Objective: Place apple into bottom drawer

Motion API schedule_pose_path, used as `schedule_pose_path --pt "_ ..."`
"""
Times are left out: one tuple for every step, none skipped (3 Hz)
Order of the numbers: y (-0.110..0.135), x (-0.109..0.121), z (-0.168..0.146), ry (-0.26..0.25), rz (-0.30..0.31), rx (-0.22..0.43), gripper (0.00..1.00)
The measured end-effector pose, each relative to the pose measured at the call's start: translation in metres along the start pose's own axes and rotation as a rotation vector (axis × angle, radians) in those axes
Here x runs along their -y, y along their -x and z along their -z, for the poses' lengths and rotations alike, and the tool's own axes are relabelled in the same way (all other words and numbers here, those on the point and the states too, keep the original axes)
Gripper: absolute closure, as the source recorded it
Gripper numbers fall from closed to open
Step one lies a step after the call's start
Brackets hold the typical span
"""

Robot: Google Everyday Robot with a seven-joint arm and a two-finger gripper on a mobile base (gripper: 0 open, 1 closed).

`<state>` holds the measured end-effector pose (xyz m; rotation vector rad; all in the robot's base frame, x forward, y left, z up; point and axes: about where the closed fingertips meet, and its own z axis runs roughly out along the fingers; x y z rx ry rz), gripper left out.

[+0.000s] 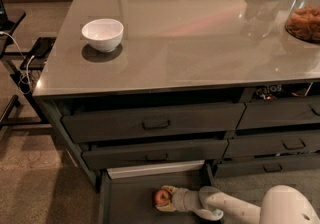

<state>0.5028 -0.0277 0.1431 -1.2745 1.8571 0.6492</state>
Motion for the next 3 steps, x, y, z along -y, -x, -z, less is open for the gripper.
schedule_pose_path --pt "0.0 0.0 0.0 0.0 0.0 0.0 0.11" --pt "0.0 -0.0001 -0.0001 0.0 0.0 0.0 0.0" --pt "0.0 -0.0001 -0.0001 0.0 0.0 0.0 0.0"
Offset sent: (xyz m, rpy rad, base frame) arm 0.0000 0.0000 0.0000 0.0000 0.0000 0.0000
